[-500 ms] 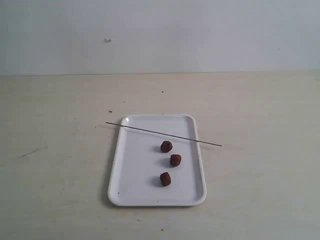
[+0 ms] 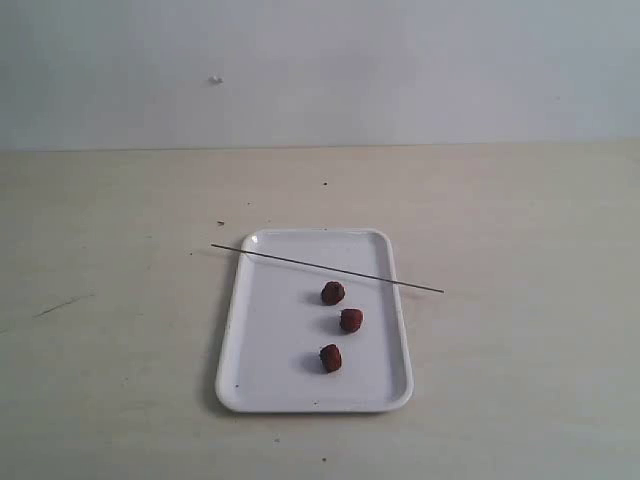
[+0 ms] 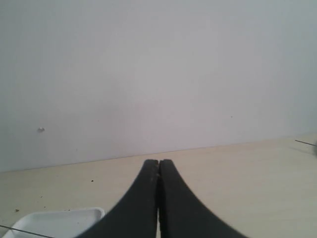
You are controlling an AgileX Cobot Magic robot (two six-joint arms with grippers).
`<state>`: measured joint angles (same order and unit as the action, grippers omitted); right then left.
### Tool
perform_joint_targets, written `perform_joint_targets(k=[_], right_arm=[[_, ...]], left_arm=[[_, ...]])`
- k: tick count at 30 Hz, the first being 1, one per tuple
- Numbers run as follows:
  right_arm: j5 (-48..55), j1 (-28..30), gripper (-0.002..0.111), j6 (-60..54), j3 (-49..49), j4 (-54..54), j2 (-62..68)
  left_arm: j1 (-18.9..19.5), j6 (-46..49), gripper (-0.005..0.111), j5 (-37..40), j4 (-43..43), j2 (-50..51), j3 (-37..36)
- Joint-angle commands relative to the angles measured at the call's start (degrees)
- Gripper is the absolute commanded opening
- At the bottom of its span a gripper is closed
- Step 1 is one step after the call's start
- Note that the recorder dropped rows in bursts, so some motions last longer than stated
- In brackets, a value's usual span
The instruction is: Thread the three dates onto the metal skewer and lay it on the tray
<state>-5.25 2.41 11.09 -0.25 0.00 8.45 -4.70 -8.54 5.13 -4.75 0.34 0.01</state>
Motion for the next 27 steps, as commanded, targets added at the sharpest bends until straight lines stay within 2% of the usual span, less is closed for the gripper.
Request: perform_joint_targets(k=[1,3,5,6,9,10,12,15,19,22,23,27], right_arm=[[-0.1,0.2,0.0,-0.5,0.3,0.0,-0.3],[-0.4,0.2,0.0,-0.5,0.3,0.0,-0.3],[-6.9,0.2,0.0,8.3,0.3,6.0,-0.3],[-12.4,0.2,0.0,17.7,0.3,11.8,-0.3],[-20.2,0.2,0.0,23.2,0.3,17.0,-0.3],[-24.1,0.2,0.0,31.2,0.3,17.0,-0.3],[-27.7,0.2,0.0,38.6,0.3,21.0,-0.3],[-28.6,0.2,0.0,40.7,0.3,31.2,-0.3],[-32.1,0.2,0.0,34.3,-0.3,31.2,0.1],[-28.0,0.2,0.0,25.7,-5.8,33.1,2.8],[-25.4,0.2,0.0,22.0,-8.7,34.9,4.5],[-13.6,0.2,0.0,-4.5,-22.3,42.4,16.0]], left_arm=[[0.1,-0.2,0.0,0.0,-0.4,-0.3,0.0],[0.1,-0.2,0.0,0.0,-0.4,-0.3,0.0],[0.1,-0.2,0.0,0.0,-0.4,-0.3,0.0],[0.1,-0.2,0.0,0.0,-0.4,-0.3,0.0],[0.1,-0.2,0.0,0.0,-0.4,-0.3,0.0],[0.1,-0.2,0.0,0.0,-0.4,-0.3,0.0],[0.1,-0.2,0.0,0.0,-0.4,-0.3,0.0],[0.1,-0.2,0.0,0.0,-0.4,-0.3,0.0],[0.1,-0.2,0.0,0.0,-0.4,-0.3,0.0],[0.1,-0.2,0.0,0.0,-0.4,-0.3,0.0],[0.1,-0.2,0.0,0.0,-0.4,-0.3,0.0],[0.1,-0.2,0.0,0.0,-0.4,-0.3,0.0]])
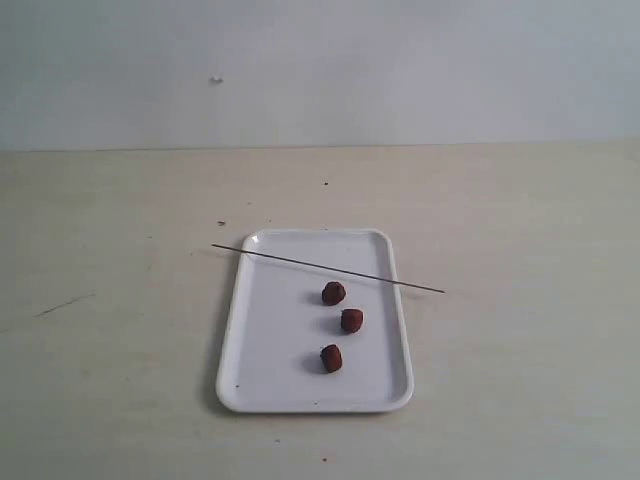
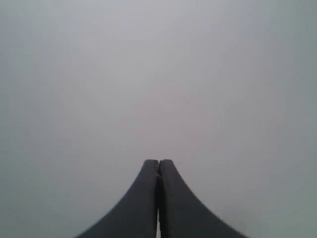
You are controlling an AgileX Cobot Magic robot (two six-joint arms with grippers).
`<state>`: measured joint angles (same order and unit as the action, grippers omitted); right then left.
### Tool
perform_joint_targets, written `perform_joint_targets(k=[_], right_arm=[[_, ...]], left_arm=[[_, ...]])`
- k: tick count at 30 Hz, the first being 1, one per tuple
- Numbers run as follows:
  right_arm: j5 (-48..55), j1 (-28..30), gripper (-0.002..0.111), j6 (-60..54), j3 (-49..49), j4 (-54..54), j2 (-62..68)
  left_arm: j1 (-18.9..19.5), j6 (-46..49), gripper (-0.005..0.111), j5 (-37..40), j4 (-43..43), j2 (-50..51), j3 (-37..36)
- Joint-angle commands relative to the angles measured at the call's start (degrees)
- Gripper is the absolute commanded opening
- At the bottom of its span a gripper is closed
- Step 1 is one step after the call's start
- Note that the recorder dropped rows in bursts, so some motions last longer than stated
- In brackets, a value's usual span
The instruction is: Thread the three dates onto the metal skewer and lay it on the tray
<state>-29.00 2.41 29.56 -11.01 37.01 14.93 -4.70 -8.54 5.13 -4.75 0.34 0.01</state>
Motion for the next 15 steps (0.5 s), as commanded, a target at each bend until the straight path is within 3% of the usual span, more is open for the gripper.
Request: perform_joint_targets(k=[1,6,15], right_arm=[[12.1,0.2,0.0,-29.6,-14.5,6.5,12.4],[19.7,0.2,0.0,-54.5,-32.0,12.4,30.3],[25.8,0.2,0.0,-81.1,-52.8,12.1,52.9]], left_arm=[[0.1,-0.2,0.0,0.0,-0.4,-0.3,0.0],[0.1,-0.2,0.0,0.0,-0.4,-0.3,0.0],[0.1,-0.2,0.0,0.0,-0.4,-0.3,0.0]])
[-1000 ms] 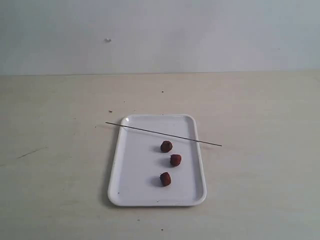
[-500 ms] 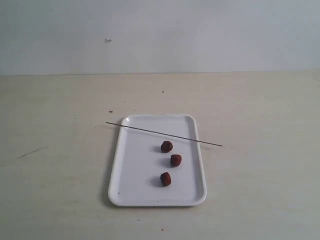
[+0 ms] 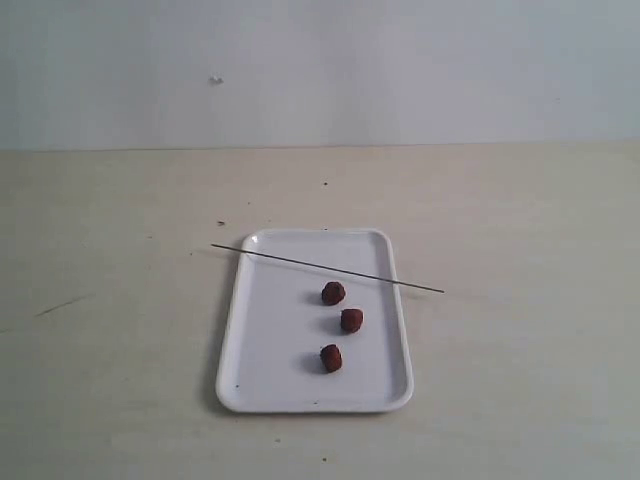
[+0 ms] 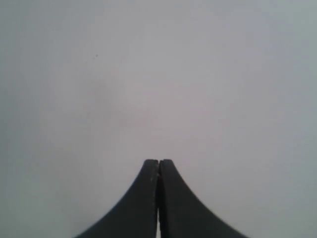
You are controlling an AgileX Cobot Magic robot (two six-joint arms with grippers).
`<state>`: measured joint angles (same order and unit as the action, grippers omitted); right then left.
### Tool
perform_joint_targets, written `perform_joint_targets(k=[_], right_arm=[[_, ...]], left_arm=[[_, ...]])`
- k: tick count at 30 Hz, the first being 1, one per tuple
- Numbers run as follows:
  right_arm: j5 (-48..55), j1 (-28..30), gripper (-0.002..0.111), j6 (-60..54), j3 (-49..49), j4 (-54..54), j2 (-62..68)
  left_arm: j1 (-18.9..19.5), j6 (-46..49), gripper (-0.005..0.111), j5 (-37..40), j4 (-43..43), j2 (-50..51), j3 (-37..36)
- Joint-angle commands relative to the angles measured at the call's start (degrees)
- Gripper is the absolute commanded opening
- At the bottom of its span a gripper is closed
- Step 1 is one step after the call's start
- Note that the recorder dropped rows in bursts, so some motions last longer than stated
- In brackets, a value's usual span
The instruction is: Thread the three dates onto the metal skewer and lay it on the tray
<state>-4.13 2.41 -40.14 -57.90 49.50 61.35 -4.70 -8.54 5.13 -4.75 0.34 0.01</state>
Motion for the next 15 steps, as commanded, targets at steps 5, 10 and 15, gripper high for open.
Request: perform_joint_targets(k=[5,10,15], right_arm=[[-6.9,1.3,0.0,-25.1,-9.6,1.1,12.6],[-9.5,7.4,0.0,-35.9,-14.7,21.4,20.5],[-15.2,9.4,0.0,-67.5,-20.4,50.4,26.7]], left_arm=[[0.1,-0.2,0.0,0.0,-0.4,-0.3,0.0],[0.1,-0.2,0.0,0.0,-0.4,-0.3,0.0],[0.1,-0.2,0.0,0.0,-0.4,-0.3,0.0]])
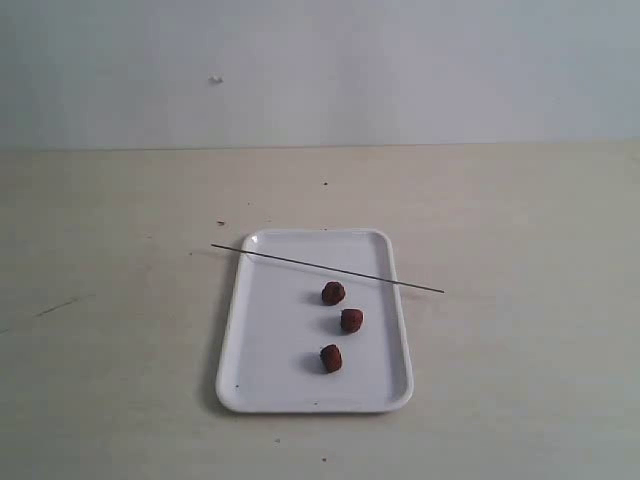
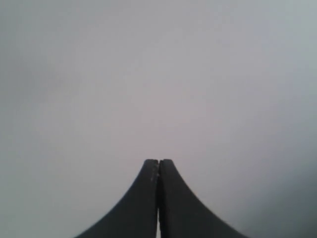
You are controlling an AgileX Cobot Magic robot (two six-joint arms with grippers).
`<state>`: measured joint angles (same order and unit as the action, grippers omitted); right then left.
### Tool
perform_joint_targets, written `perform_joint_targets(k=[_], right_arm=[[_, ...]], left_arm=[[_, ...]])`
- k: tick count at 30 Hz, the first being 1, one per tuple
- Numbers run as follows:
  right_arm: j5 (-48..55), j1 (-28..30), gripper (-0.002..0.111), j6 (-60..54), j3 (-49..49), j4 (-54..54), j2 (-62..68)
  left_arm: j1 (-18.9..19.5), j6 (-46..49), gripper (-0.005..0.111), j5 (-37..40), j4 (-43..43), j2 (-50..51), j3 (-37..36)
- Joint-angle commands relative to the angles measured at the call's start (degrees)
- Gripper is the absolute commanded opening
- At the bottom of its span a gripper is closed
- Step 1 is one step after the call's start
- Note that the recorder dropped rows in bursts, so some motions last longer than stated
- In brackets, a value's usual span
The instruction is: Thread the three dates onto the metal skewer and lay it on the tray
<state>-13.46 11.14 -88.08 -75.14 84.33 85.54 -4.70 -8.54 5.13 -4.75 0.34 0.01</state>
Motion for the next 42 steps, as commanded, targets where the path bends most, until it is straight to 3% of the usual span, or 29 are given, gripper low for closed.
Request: perform_joint_targets(k=[1,3,5,11,13,16,21,23,29,32,38,42], right_arm=[[-6.3,0.6,0.0,-18.3,-3.4,15.6,2.7],[-2.9,1.4,0.0,-12.9,-3.8,15.6,2.4],[8.4,4.0,0.0,-1.7,-3.8,15.6,1.8],[48.8,13.8,0.0,44.4,-4.3,13.2,6.9],[59.9,15.0,0.0,49.8,-7.1,4.4,9.9],[71.6,14.4,0.0,58.1,-14.0,-18.3,13.9],[83.4,8.0,0.0,69.4,-26.3,-55.7,19.2],[83.4,5.0,0.0,70.3,-27.3,-61.2,19.9],[83.4,-4.8,0.001,58.0,-27.2,-67.2,23.0],[83.4,-9.0,0.006,54.0,-27.2,-70.6,25.4],[83.4,-13.2,0.008,40.8,-25.2,-71.8,26.7],[83.4,-15.5,0.006,38.2,-25.2,-76.5,28.0]], left_arm=[[0.1,-0.2,0.0,0.0,-0.4,-0.3,0.0],[0.1,-0.2,0.0,0.0,-0.4,-0.3,0.0],[0.1,-0.2,0.0,0.0,-0.4,-0.3,0.0],[0.1,-0.2,0.0,0.0,-0.4,-0.3,0.0],[0.1,-0.2,0.0,0.0,-0.4,-0.3,0.0],[0.1,-0.2,0.0,0.0,-0.4,-0.3,0.0],[0.1,-0.2,0.0,0.0,-0.4,-0.3,0.0],[0.1,-0.2,0.0,0.0,-0.4,-0.3,0.0],[0.1,-0.2,0.0,0.0,-0.4,-0.3,0.0],[0.1,-0.2,0.0,0.0,-0.4,-0.3,0.0],[0.1,-0.2,0.0,0.0,-0.4,-0.3,0.0],[0.1,-0.2,0.0,0.0,-0.4,-0.3,0.0]])
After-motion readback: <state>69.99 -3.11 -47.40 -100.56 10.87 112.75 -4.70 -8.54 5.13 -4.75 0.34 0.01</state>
